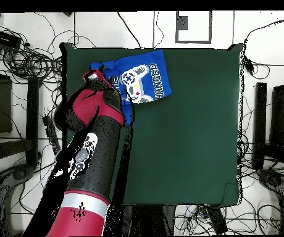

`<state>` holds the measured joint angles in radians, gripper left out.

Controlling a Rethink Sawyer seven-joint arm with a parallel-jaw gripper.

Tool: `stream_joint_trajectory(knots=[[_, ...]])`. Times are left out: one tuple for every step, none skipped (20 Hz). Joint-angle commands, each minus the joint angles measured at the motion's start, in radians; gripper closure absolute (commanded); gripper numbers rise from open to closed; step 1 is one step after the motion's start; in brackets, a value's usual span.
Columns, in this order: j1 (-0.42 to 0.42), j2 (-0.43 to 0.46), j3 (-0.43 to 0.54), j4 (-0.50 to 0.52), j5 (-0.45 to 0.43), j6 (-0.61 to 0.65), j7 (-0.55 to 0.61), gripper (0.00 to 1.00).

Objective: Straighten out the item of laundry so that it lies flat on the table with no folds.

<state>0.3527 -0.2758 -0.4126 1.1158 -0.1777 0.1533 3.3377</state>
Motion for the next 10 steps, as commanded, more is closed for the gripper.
stream_joint_trajectory(knots=[[-0.170,-0.100,0.335,0.039,-0.026,0.374,-0.399,0.00],[-0.167,-0.089,0.334,0.038,-0.027,0.362,-0.385,0.00],[-0.163,-0.078,0.334,0.031,-0.030,0.352,-0.372,0.00],[-0.163,-0.073,0.337,0.028,-0.036,0.350,-0.361,0.00],[-0.163,-0.062,0.342,0.022,-0.044,0.338,-0.351,0.00],[-0.163,-0.056,0.347,0.015,-0.053,0.333,-0.344,0.00],[-0.162,-0.047,0.349,0.009,-0.061,0.328,-0.334,0.00],[-0.161,-0.042,0.350,0.004,-0.069,0.327,-0.325,0.00],[-0.159,-0.040,0.350,0.001,-0.077,0.326,-0.318,0.00],[-0.157,-0.038,0.349,-0.003,-0.085,0.325,-0.310,0.00]])
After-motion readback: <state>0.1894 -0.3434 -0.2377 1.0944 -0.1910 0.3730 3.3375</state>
